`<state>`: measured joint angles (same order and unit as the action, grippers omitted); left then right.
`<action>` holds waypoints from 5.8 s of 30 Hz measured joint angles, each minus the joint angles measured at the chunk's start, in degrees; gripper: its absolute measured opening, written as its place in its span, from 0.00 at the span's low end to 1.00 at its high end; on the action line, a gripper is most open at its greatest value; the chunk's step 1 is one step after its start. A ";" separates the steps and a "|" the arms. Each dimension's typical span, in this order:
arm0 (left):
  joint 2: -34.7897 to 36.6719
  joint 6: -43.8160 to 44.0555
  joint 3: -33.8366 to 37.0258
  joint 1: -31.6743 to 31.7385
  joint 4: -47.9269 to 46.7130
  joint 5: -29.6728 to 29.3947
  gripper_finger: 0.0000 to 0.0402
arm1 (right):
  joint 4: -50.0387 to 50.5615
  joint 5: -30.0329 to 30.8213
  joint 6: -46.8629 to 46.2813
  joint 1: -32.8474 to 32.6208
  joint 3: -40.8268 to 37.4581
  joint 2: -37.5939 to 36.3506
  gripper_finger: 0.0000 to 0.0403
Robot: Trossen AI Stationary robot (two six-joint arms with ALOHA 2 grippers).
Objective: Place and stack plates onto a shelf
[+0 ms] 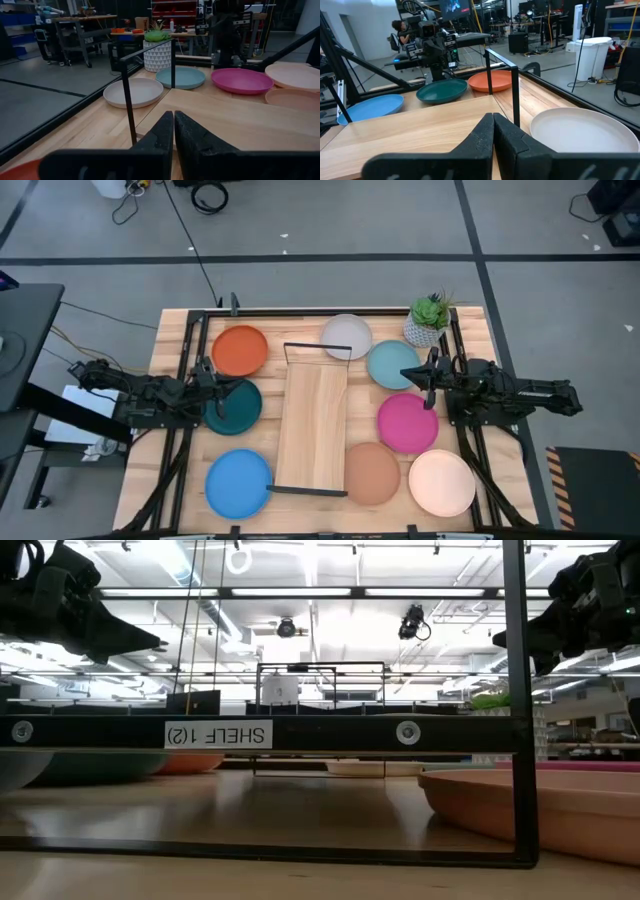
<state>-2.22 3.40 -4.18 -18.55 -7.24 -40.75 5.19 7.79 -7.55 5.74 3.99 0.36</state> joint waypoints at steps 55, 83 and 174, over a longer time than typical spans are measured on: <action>-0.02 7.91 0.02 -0.01 17.18 24.09 0.06 | 1.90 0.03 -17.86 -0.94 7.78 22.53 0.03; -0.02 6.39 0.02 -0.02 15.04 20.77 0.08 | 18.43 7.79 -9.27 1.64 33.09 79.27 0.35; -31.56 21.61 -12.42 11.72 -7.36 22.80 0.40 | 35.89 3.62 14.04 -14.57 81.62 109.19 0.26</action>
<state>-33.78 25.01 -16.60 -6.82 -14.60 -17.95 41.08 11.41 6.48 -8.83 85.61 109.56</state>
